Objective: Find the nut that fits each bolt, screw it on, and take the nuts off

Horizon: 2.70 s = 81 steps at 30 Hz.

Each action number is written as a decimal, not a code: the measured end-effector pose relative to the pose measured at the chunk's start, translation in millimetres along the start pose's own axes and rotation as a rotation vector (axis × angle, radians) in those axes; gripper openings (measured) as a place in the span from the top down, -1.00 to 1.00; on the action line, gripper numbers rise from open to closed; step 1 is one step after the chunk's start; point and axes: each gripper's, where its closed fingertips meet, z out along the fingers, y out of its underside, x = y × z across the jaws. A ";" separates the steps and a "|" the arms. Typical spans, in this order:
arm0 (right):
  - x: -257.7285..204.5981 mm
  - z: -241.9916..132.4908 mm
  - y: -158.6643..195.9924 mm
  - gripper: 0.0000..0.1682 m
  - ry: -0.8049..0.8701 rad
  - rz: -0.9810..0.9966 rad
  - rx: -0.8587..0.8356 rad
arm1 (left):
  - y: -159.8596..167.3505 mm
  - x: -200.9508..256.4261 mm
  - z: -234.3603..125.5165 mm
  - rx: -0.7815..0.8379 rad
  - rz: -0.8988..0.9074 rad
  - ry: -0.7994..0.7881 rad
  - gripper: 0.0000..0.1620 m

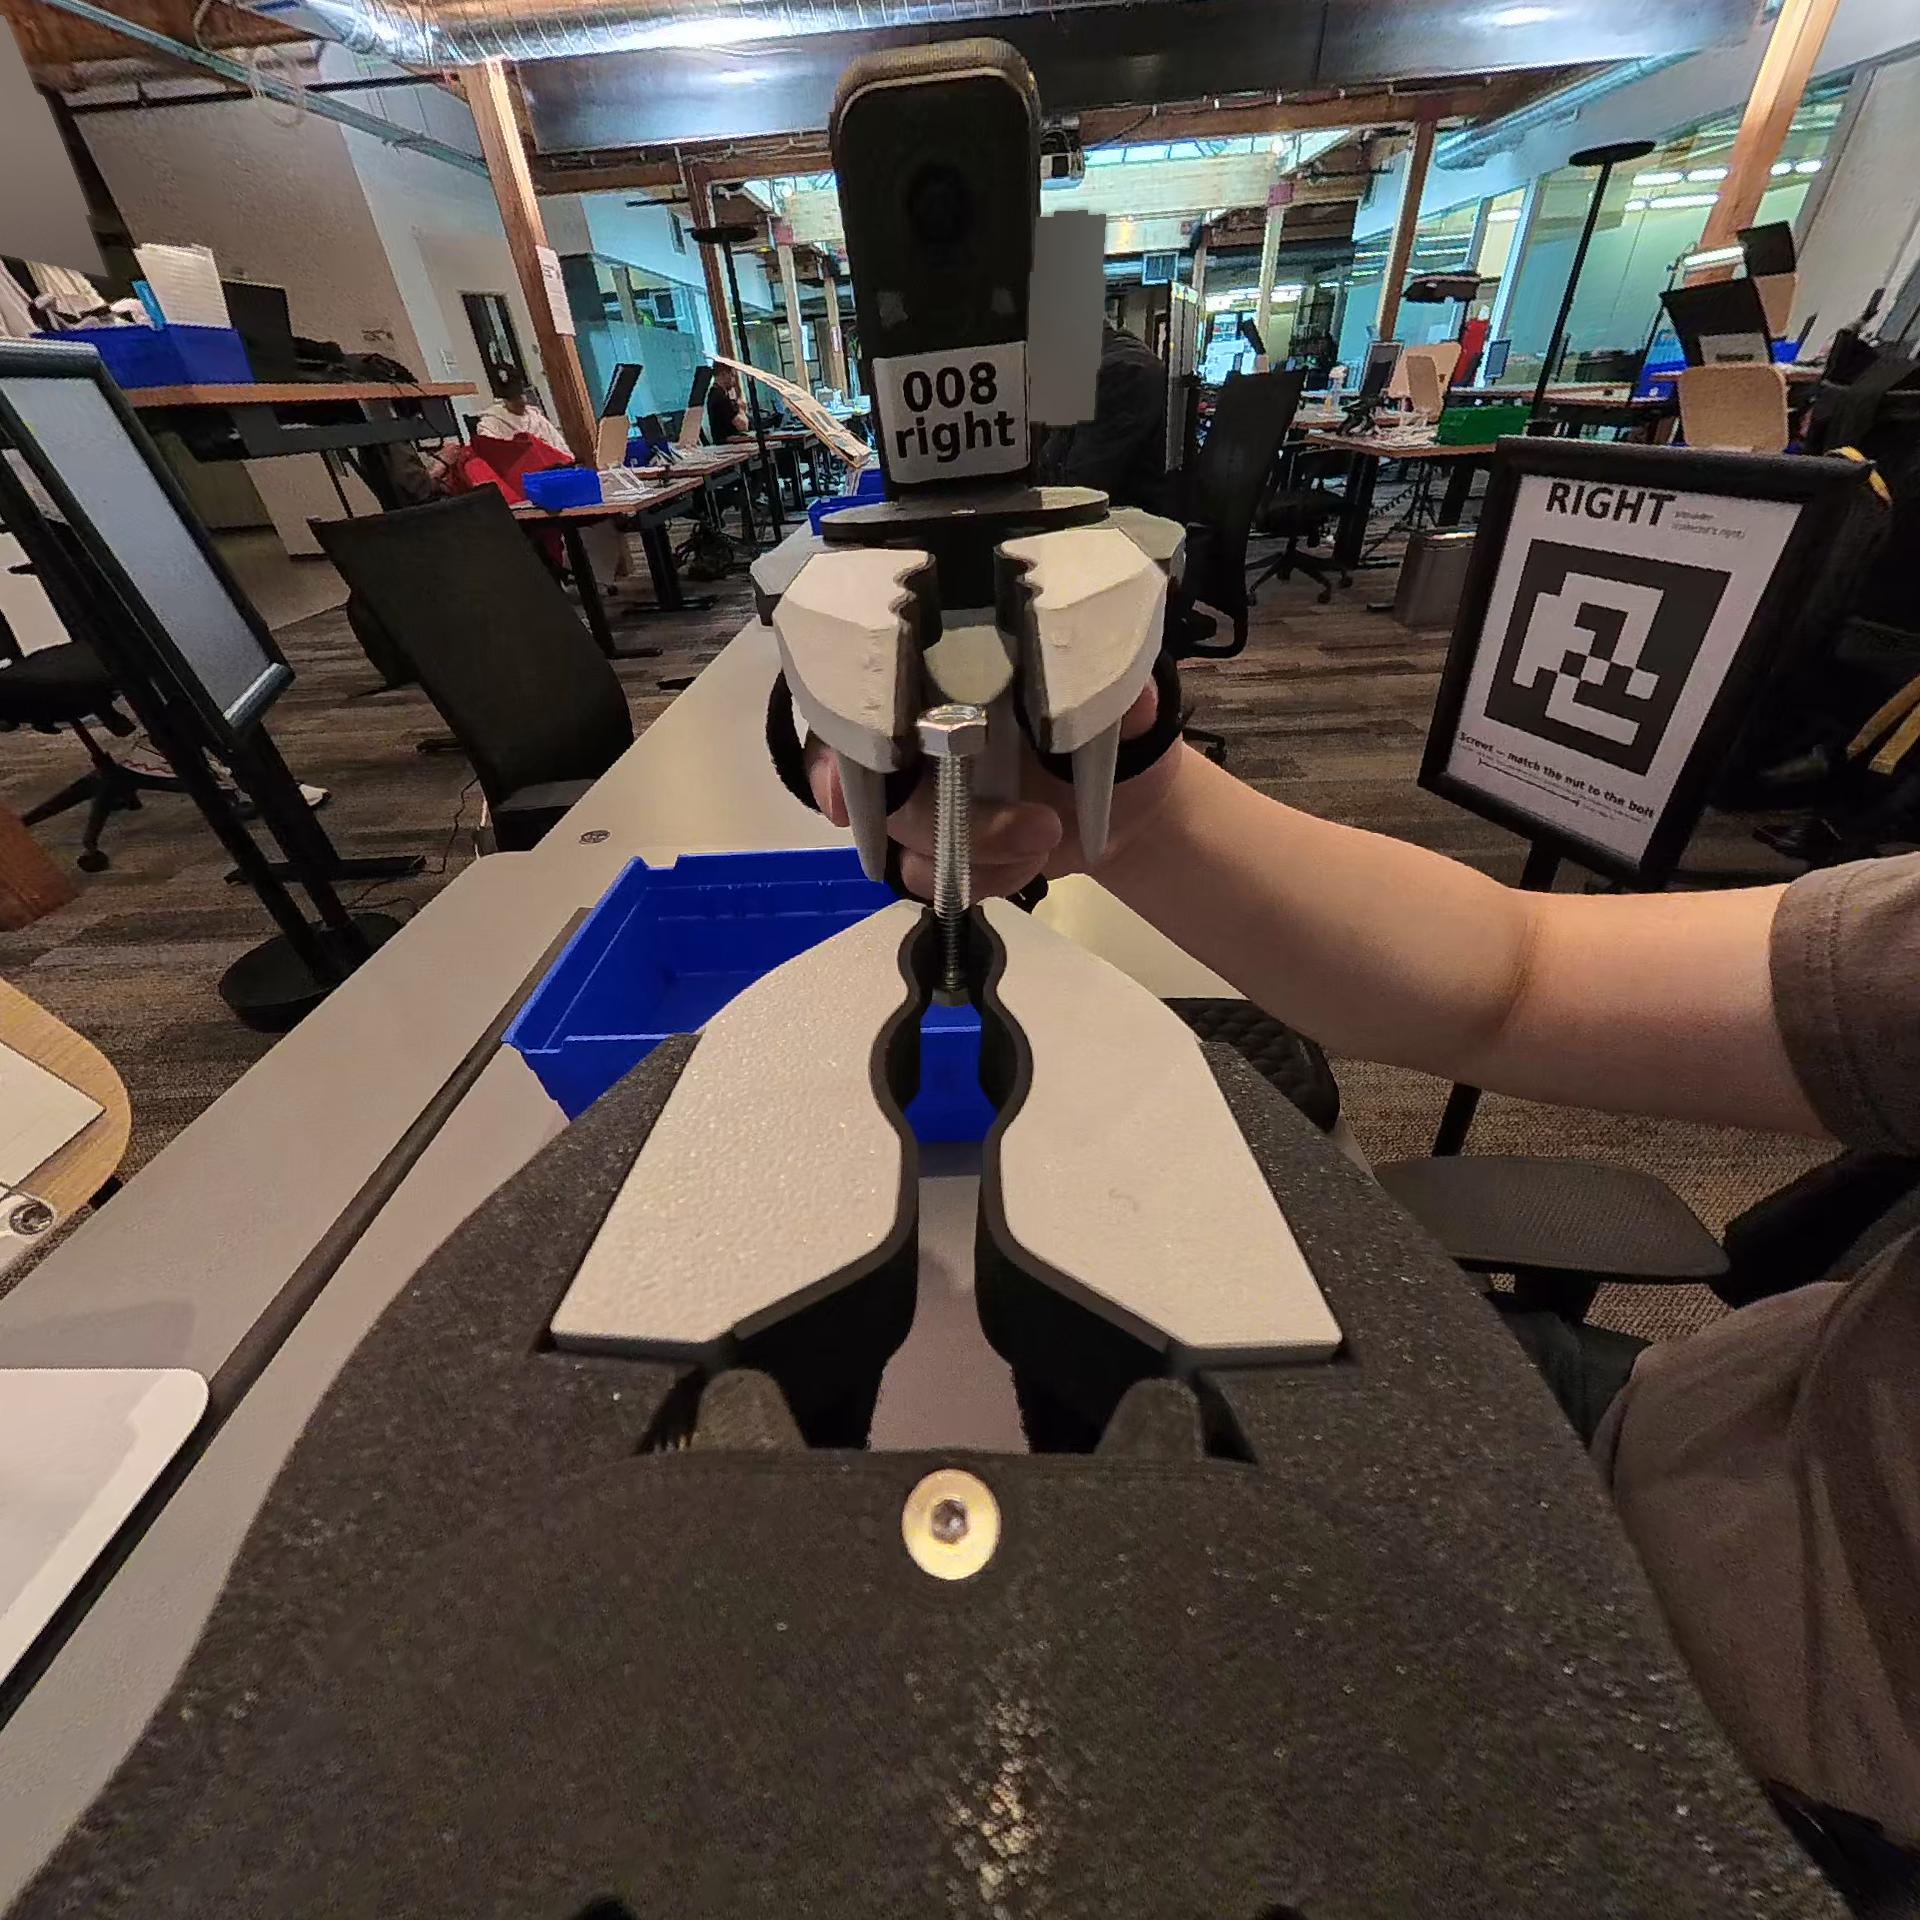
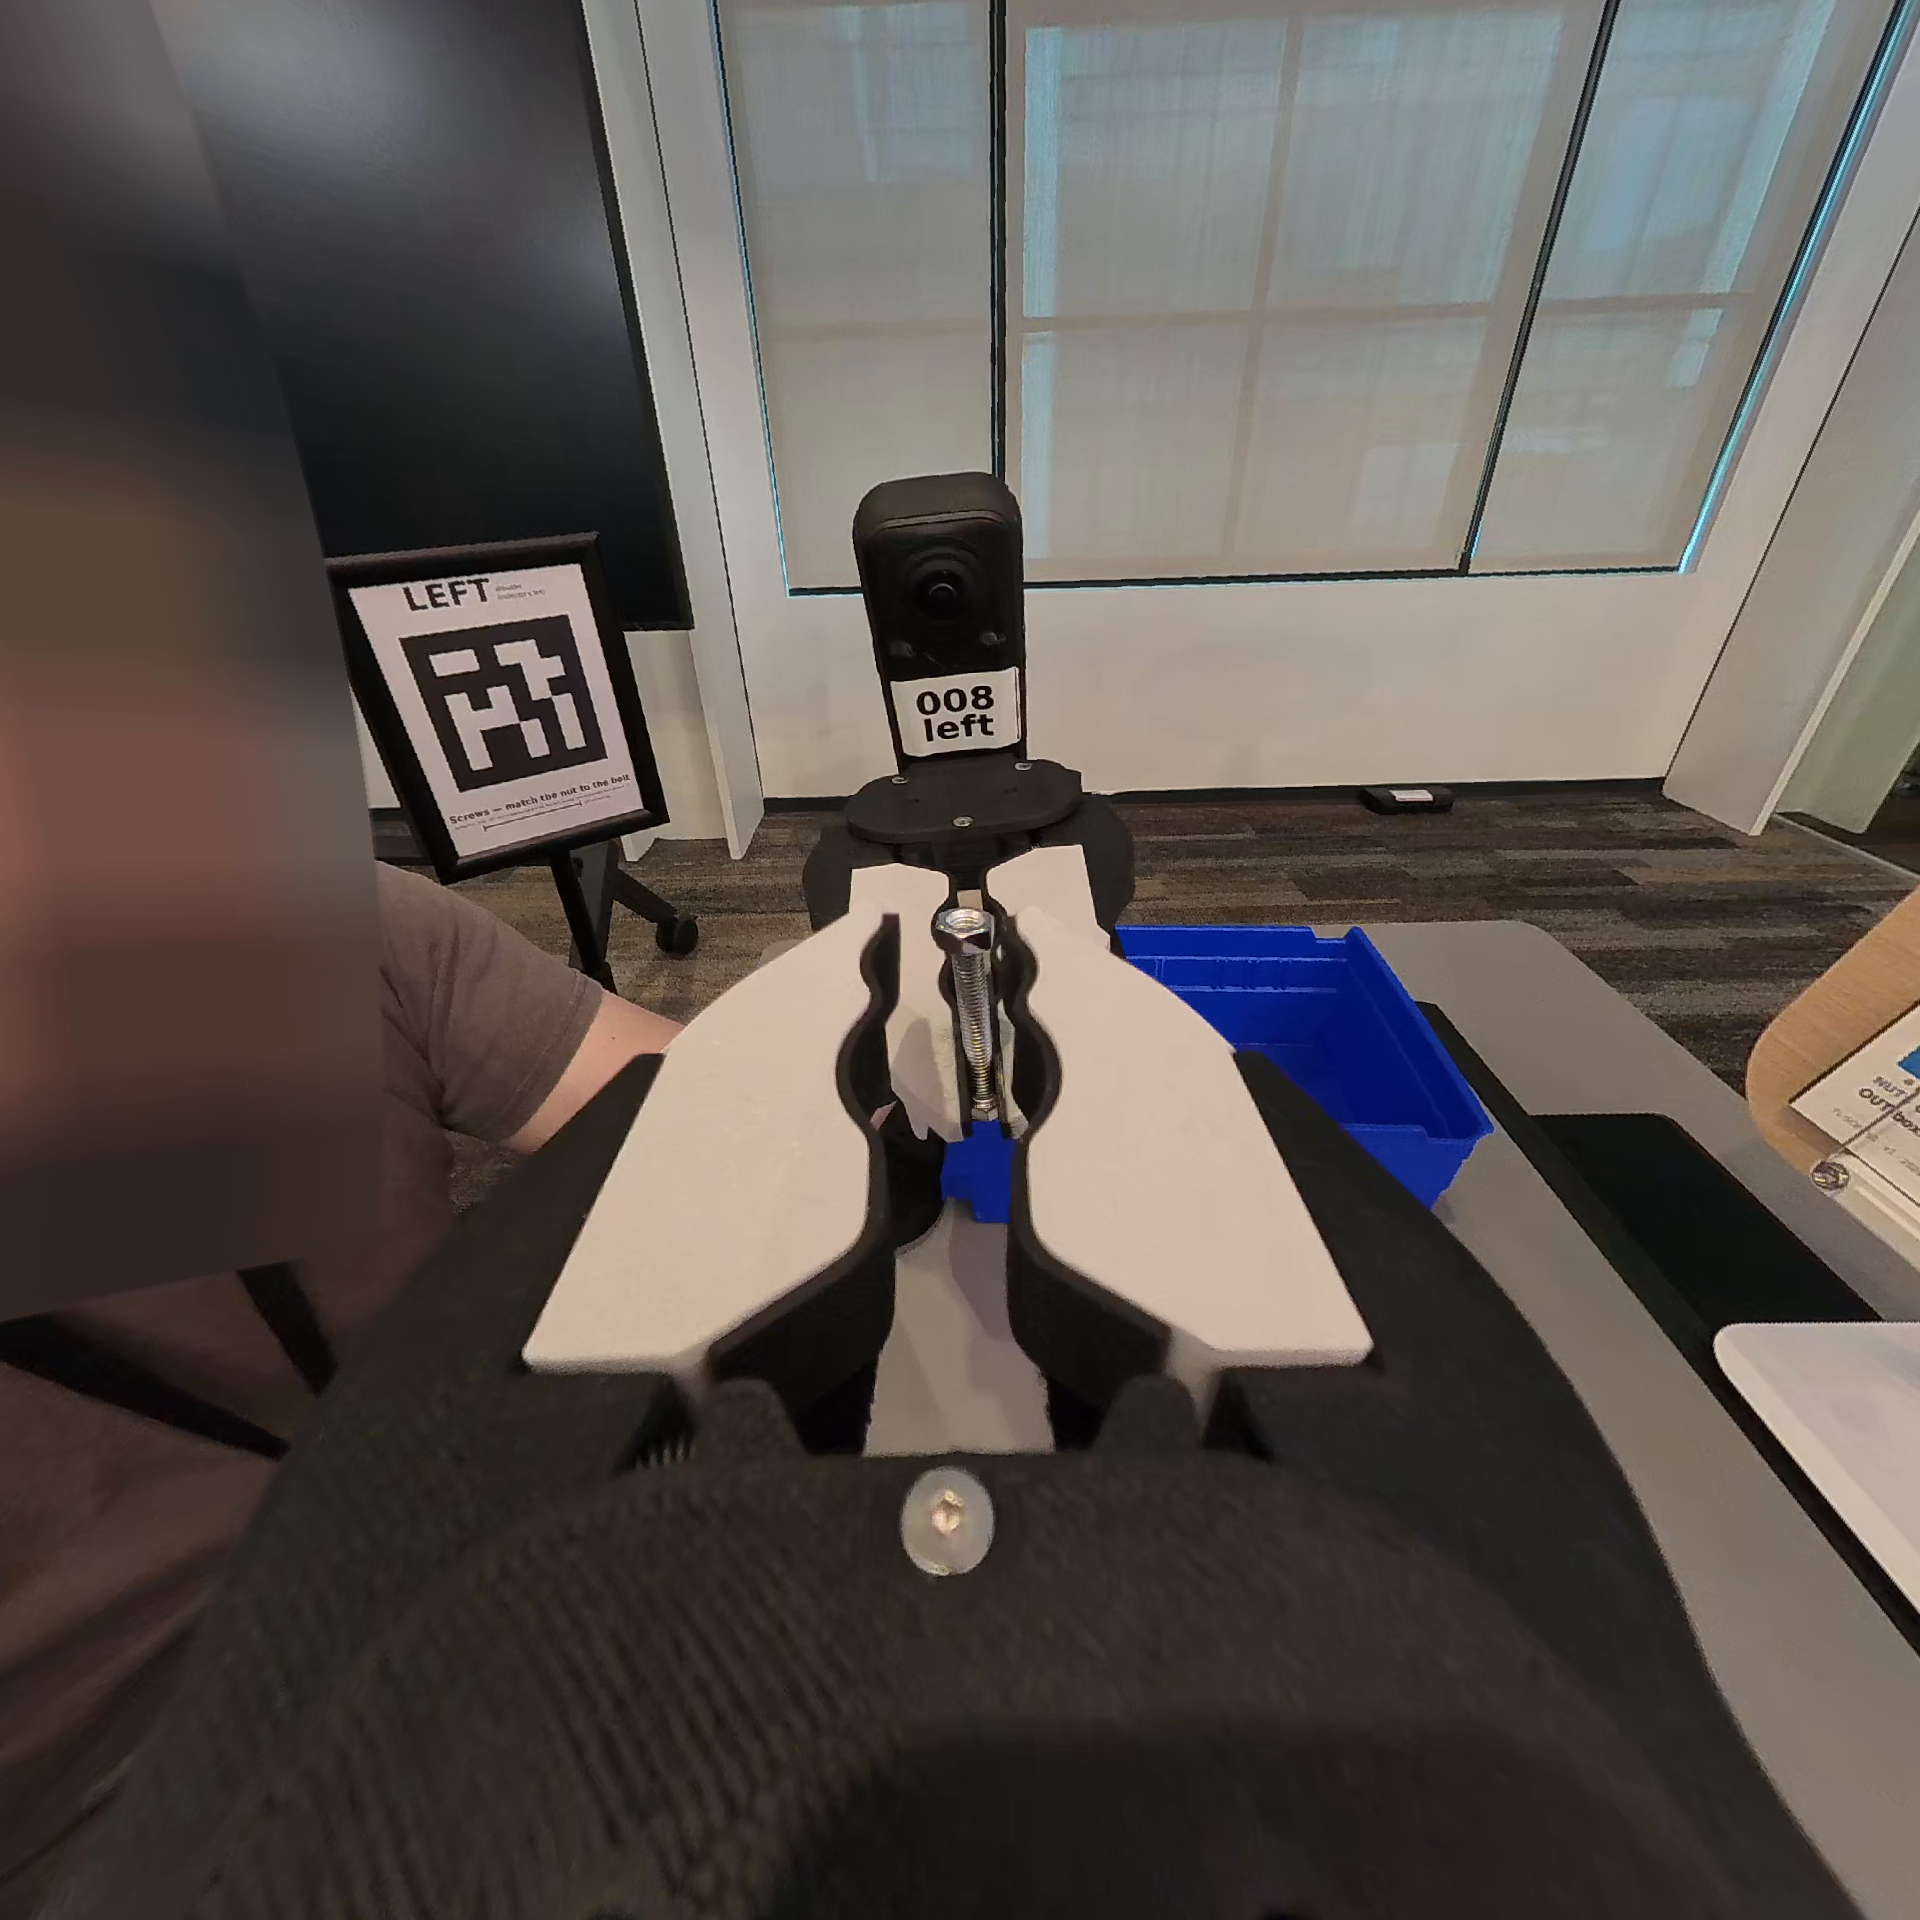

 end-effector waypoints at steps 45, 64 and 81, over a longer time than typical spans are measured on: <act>37.2 4.1 -2.4 0.87 0.548 0.012 0.083 | 1.0 -36.8 -6.3 -0.007 0.054 -0.309 0.94; 41.8 5.8 -2.7 0.87 0.672 -0.006 0.121 | 1.3 -39.9 -8.3 -0.004 0.041 -0.313 0.94; -6.2 -12.0 -28.7 0.53 0.240 -0.102 0.130 | -8.5 -1.8 -8.6 0.027 0.022 -0.024 0.94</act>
